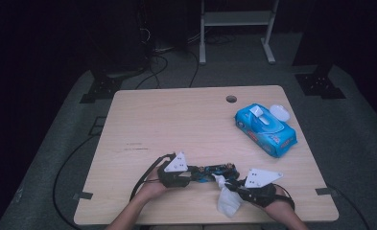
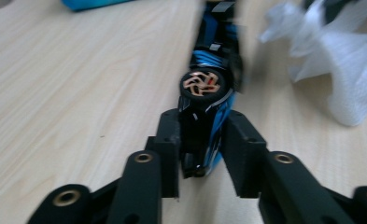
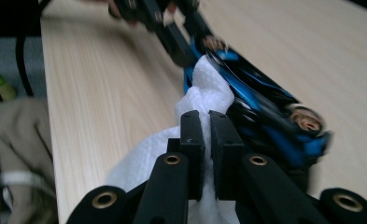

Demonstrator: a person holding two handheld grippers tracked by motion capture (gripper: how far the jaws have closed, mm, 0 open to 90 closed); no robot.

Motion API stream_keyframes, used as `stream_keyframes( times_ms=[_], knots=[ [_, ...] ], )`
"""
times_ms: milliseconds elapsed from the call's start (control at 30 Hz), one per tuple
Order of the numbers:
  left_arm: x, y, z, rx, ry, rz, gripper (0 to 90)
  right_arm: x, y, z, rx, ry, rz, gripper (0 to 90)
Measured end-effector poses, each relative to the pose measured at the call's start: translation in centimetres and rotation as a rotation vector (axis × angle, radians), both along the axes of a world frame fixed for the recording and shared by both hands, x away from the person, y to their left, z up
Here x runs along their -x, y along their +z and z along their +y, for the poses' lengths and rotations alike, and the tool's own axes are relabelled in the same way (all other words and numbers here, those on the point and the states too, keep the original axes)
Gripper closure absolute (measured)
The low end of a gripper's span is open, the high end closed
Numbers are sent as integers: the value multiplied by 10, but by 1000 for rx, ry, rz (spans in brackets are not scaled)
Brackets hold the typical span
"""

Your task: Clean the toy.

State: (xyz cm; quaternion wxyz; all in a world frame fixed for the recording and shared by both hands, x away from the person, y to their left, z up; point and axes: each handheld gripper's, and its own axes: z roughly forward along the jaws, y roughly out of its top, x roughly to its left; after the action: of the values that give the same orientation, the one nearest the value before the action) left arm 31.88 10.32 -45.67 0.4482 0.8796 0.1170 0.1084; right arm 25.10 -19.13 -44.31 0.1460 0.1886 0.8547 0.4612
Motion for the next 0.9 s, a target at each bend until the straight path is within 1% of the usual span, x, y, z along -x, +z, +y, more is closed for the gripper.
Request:
stream_keyframes(
  times_ms=[33,67,100,133,167,233,300,367,400,433,500,533,600,633,667,733,800,900],
  knots=[
    [-1,-1,1,4,19,-5,707,0,5,2,-16,-4,-6,843],
    [-2,0,2,5,26,-6,707,-2,11,4,-40,-9,-14,843],
    [-4,0,4,7,40,-12,707,-3,14,5,-48,-17,-20,844],
    [-5,-1,5,12,43,-8,706,-7,19,9,-53,-31,-34,843],
    [-6,-1,6,18,44,-3,706,-11,22,13,-48,-38,-37,843],
    [-6,-1,7,8,50,-13,710,-21,26,20,-34,-59,-50,843],
    [-6,-2,7,7,49,-16,718,-37,30,28,-44,-83,-43,843],
    [-7,-2,9,10,51,-15,721,-48,31,36,-17,-101,-48,842],
    [-7,-2,9,13,51,-12,722,-57,32,40,12,-117,-57,842],
    [-7,-2,9,17,52,-9,722,-64,31,42,28,-127,-54,842],
    [-8,-2,9,20,52,-6,721,-76,28,41,30,-158,-34,843],
    [-8,-2,9,21,51,-5,721,-82,26,40,42,-173,-18,843],
    [-9,-3,9,25,52,-4,712,-86,21,41,67,-182,4,843],
    [-10,-3,7,32,50,6,690,-86,19,41,73,-180,5,842],
    [-10,-4,5,29,48,8,662,-85,18,41,62,-184,3,842],
    [-9,-5,0,13,48,-2,634,-84,18,40,53,-188,12,843],
    [-9,-6,-2,12,51,-5,639,-83,18,39,54,-184,11,843],
    [-10,-6,-4,19,64,-6,678,-80,19,41,62,-179,10,844]
  ],
)
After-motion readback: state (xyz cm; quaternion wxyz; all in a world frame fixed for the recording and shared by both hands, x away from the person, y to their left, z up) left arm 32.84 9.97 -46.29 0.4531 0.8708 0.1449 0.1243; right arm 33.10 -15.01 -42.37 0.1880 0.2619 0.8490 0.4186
